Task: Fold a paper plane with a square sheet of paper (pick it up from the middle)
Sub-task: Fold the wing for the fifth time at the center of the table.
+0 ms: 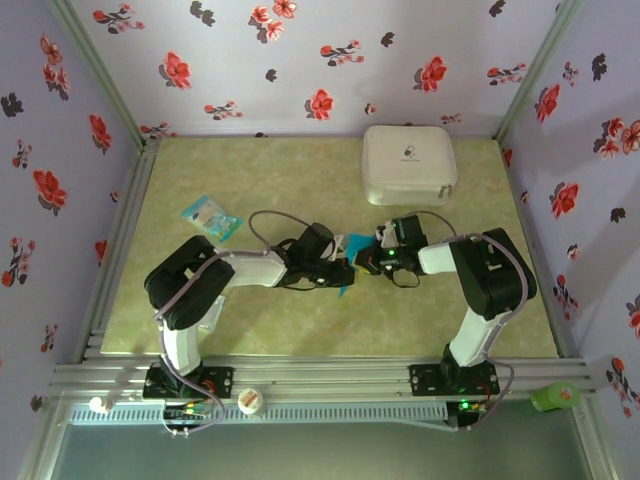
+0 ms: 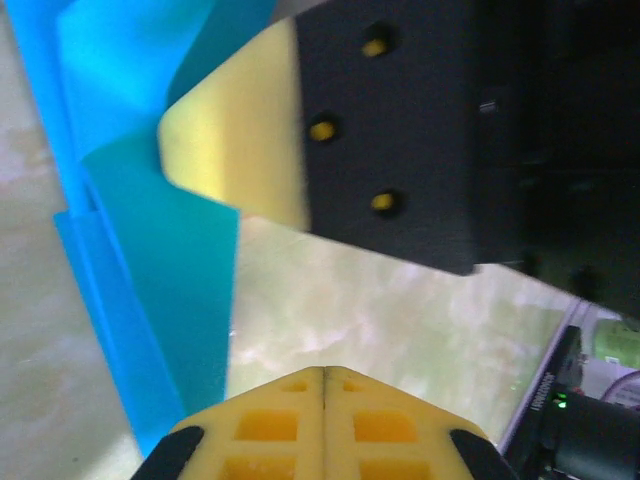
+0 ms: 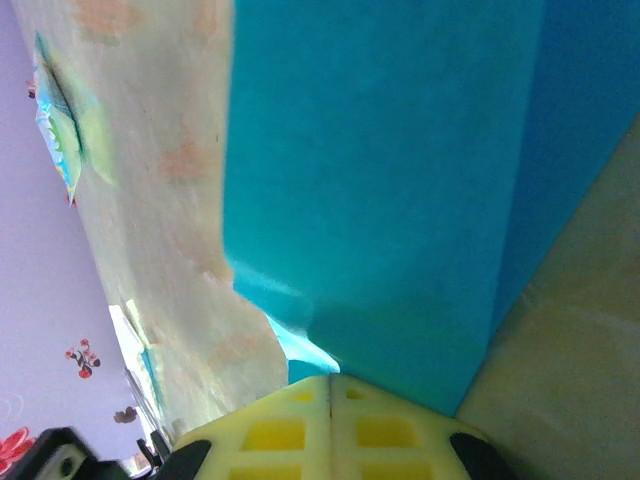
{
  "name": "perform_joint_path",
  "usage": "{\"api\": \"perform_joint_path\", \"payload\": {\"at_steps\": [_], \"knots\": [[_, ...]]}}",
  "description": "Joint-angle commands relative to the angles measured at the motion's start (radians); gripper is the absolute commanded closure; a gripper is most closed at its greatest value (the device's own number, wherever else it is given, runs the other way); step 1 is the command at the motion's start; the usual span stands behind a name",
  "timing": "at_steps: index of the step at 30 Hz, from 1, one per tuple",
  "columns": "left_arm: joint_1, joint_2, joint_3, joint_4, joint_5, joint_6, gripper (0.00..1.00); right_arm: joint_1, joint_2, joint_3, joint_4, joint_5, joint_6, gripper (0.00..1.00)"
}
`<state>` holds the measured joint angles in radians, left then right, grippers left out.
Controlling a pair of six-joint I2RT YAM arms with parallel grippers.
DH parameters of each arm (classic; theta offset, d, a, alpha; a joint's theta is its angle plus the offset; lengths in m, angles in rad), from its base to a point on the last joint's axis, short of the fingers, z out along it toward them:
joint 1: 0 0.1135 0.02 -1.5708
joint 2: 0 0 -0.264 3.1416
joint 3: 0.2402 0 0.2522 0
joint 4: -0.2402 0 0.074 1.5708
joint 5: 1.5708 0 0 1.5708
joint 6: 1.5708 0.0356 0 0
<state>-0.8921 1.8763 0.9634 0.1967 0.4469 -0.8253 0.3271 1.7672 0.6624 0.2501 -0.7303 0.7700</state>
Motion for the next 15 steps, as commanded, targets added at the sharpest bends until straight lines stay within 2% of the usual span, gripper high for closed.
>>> {"api": "perform_joint_path", "payload": {"at_steps": [1, 15], "knots": [[-0.005, 0.016, -0.036, -0.016, 0.003, 0.001, 1.00, -0.018, 0.031, 0.001, -0.049, 0.125, -0.024, 0.98], [-0.011, -0.091, -0.241, 0.034, -0.035, -0.066, 1.00, -0.019, 0.014, 0.007, -0.129, 0.160, -0.066, 0.98]]}}
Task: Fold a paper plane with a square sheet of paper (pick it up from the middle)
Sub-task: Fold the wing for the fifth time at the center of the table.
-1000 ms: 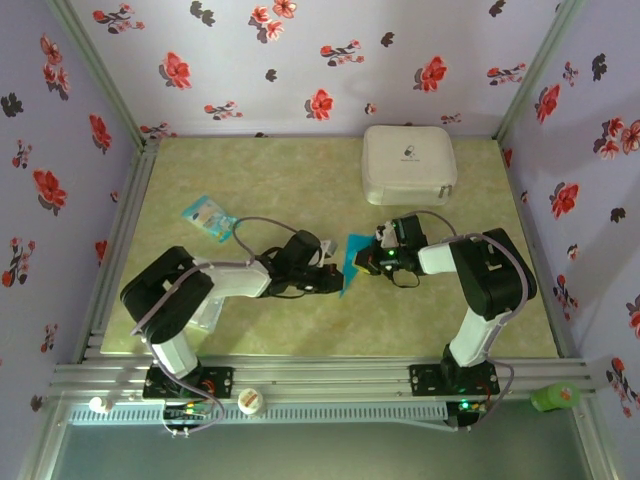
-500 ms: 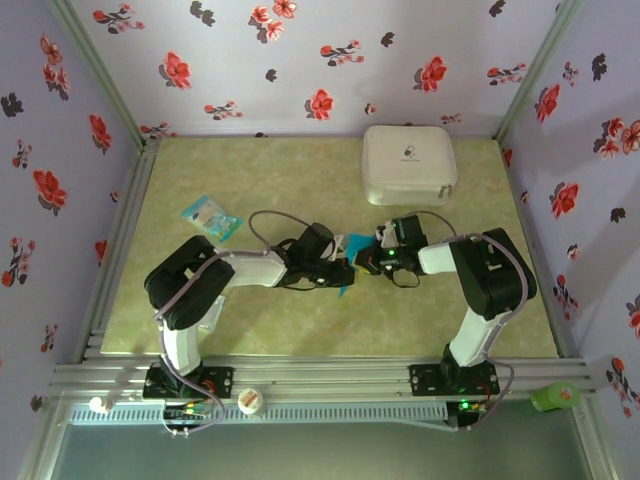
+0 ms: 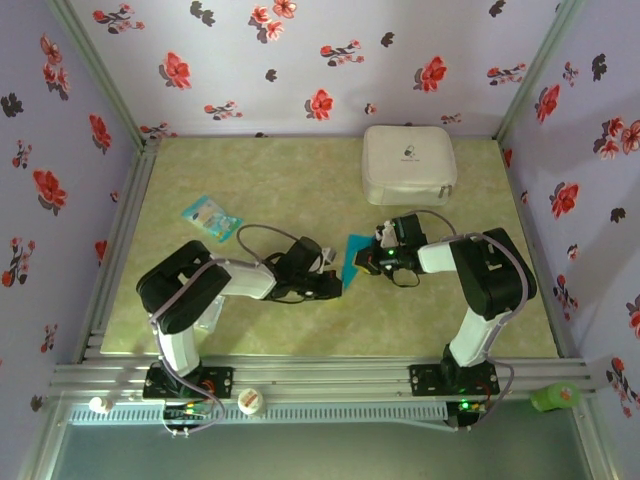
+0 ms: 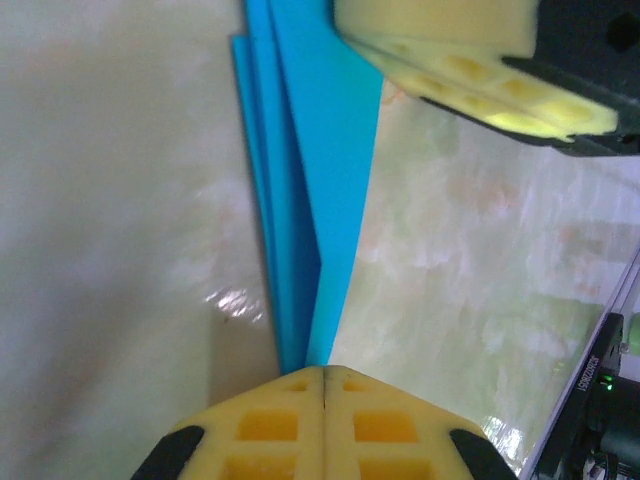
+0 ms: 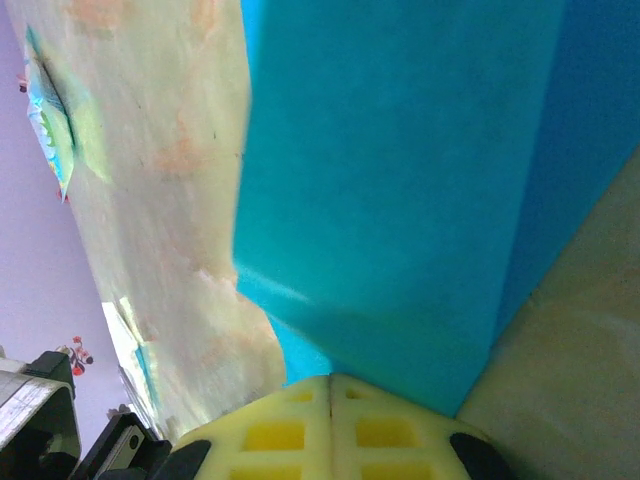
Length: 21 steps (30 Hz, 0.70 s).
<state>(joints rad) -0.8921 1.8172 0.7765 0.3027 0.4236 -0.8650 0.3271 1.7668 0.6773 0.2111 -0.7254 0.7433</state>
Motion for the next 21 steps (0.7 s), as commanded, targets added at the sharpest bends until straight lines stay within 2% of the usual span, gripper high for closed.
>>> {"api": "perform_joint_path", "payload": {"at_steps": [1, 11, 17, 21], "knots": [[-0.011, -0.041, -0.061, -0.070, -0.011, -0.027, 1.00, -0.018, 0.012, -0.009, -0.091, 0.156, -0.038, 0.98], [-0.008, -0.156, -0.032, -0.058, -0.036, 0.010, 1.00, -0.018, 0.011, -0.007, -0.096, 0.155, -0.033, 0.98], [0.017, -0.046, 0.157, -0.117, 0.001, 0.053, 1.00, -0.019, 0.009, -0.004, -0.092, 0.152, -0.025, 0.98], [0.033, 0.027, 0.223, -0.127, 0.006, 0.058, 1.00, -0.018, 0.010, -0.008, -0.079, 0.150, -0.015, 0.98]]}}
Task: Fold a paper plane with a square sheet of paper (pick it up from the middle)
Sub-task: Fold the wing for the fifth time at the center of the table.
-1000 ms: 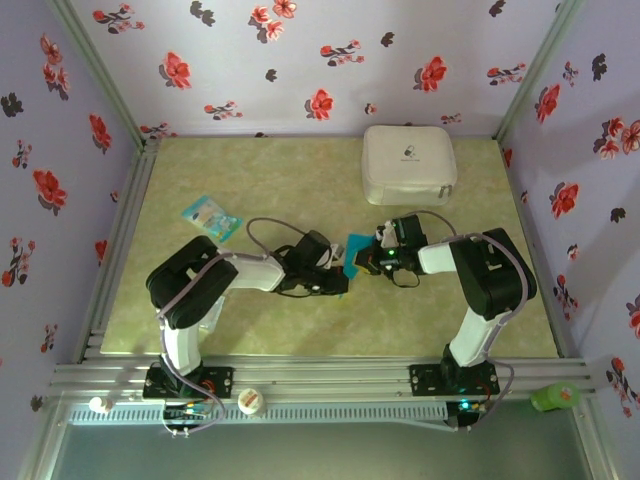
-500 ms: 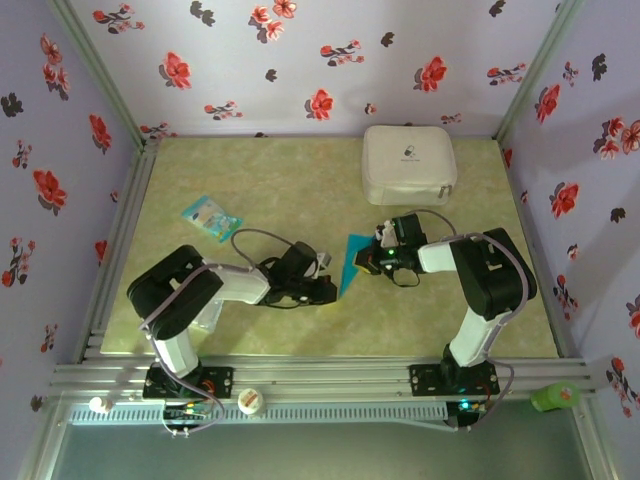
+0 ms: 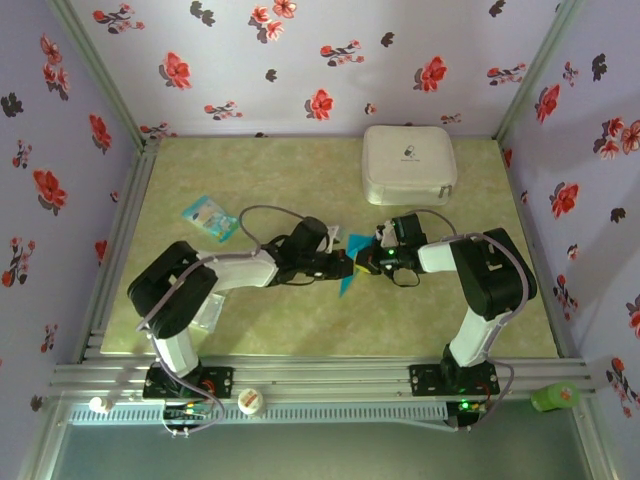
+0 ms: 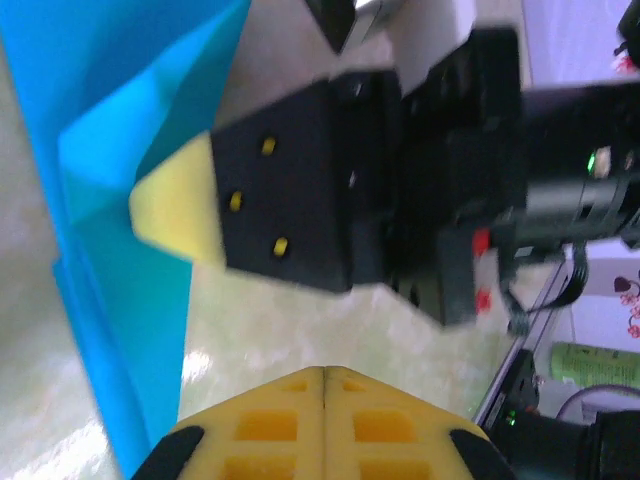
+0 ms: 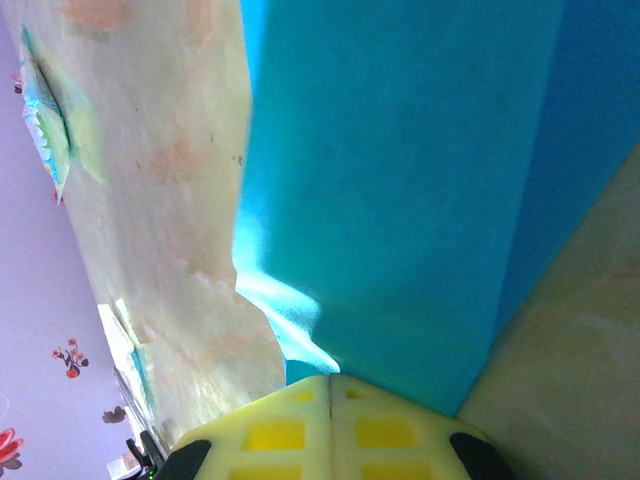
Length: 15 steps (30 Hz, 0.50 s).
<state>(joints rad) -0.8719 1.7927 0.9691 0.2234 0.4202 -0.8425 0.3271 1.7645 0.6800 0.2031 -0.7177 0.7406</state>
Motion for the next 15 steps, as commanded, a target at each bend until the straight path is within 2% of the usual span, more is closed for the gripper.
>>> {"api": "perform_joint_path", "payload": {"at_steps": [1, 15], "knots": [[0.016, 0.062, 0.035, -0.049, 0.011, 0.033, 1.00, -0.019, 0.011, -0.011, -0.072, 0.141, -0.011, 0.98], [0.019, 0.151, 0.047, -0.001, 0.020, 0.035, 1.00, -0.010, 0.008, -0.023, -0.061, 0.138, -0.002, 0.98]]}}
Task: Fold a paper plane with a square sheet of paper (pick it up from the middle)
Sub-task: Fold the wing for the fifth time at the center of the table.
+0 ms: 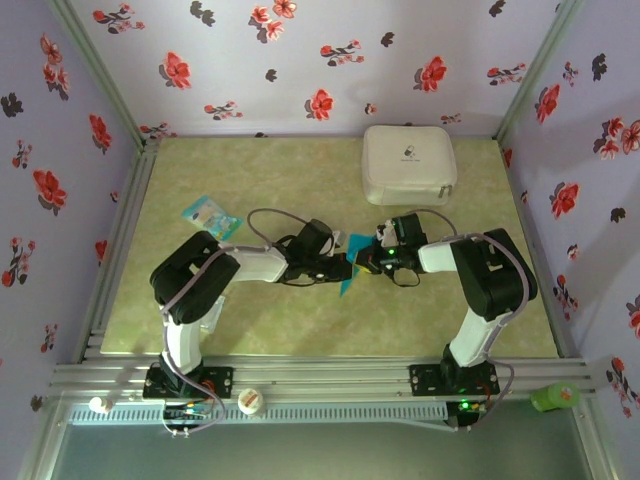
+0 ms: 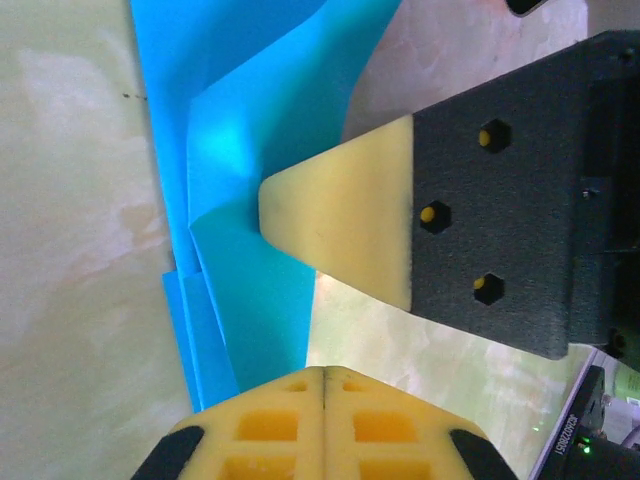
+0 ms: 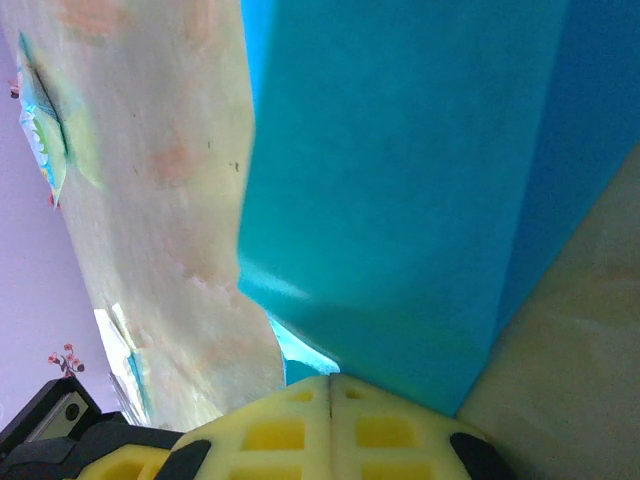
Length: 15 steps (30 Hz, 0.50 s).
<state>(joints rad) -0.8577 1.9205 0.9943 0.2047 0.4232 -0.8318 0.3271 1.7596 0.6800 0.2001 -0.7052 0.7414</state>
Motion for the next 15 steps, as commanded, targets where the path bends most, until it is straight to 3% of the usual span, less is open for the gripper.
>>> {"api": "perform_joint_path", "payload": {"at_steps": [1, 15], "knots": [[0.005, 0.029, 0.022, 0.014, 0.016, 0.027, 1.00, -0.009, 0.014, -0.023, -0.056, 0.125, -0.001, 0.97], [-0.001, 0.040, -0.072, -0.106, -0.075, 0.087, 1.00, -0.009, -0.033, 0.025, -0.107, 0.112, -0.026, 0.94]]}}
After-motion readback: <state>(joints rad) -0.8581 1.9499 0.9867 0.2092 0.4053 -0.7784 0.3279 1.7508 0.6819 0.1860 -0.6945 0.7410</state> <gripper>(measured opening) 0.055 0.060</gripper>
